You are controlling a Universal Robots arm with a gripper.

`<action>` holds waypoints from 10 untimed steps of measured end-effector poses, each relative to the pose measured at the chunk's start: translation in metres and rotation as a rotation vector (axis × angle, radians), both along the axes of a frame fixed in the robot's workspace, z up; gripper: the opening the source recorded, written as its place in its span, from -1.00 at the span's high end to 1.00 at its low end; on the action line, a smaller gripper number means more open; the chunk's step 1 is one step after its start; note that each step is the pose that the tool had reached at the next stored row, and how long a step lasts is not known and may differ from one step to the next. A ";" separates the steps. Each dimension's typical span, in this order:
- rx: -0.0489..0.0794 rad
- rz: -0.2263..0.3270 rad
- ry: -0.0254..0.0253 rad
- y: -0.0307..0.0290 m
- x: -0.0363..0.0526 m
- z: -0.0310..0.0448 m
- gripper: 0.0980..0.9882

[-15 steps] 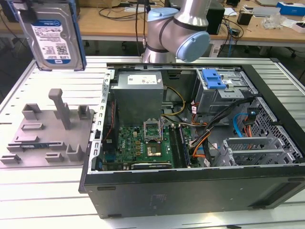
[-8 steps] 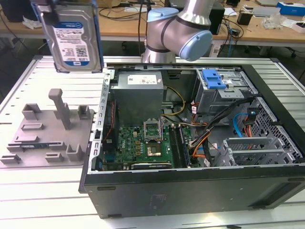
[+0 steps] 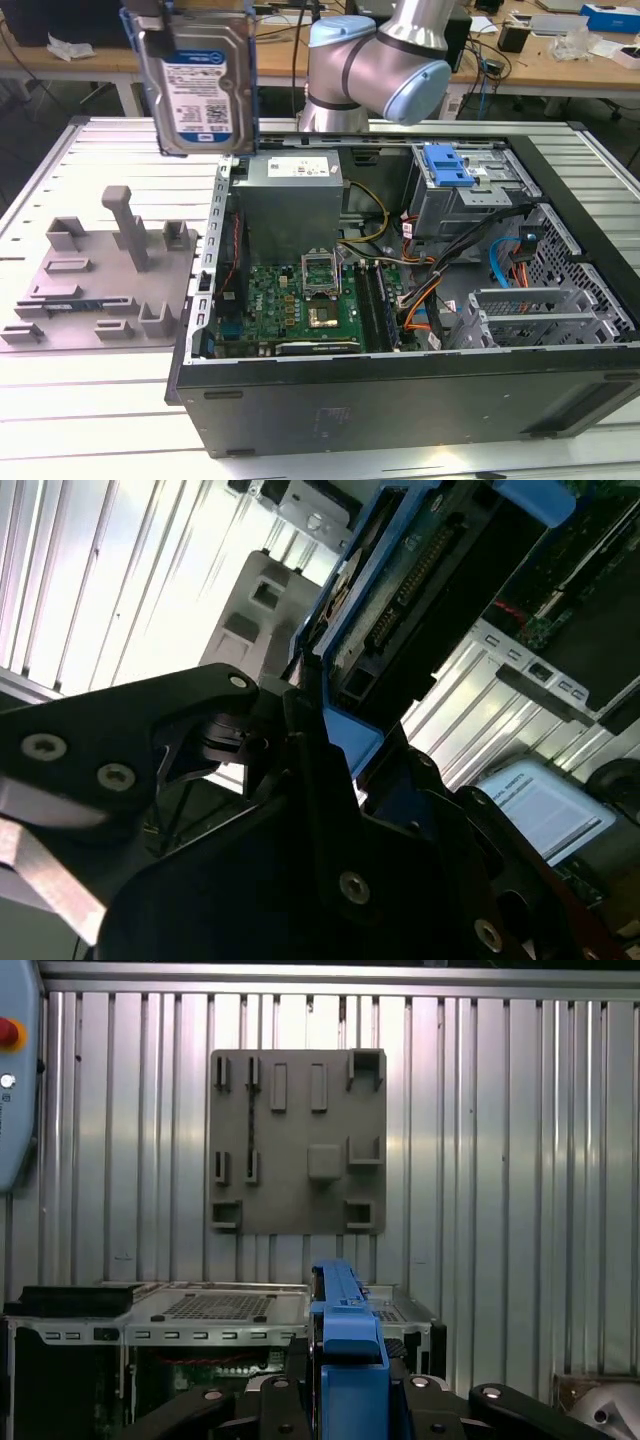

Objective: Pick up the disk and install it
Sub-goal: 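Pick up the disk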

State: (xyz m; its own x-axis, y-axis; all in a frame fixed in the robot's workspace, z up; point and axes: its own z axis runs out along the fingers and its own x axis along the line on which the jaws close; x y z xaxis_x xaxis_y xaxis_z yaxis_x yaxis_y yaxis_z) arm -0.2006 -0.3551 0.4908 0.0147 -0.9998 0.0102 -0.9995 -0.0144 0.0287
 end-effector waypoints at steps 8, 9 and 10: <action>0.000 0.001 0.0021 -0.0051 0.0233 -0.0001 0.40; 0.000 0.001 0.0022 -0.0066 0.0245 -0.0001 0.40; 0.000 0.000 0.0021 -0.0095 0.0271 0.0000 0.40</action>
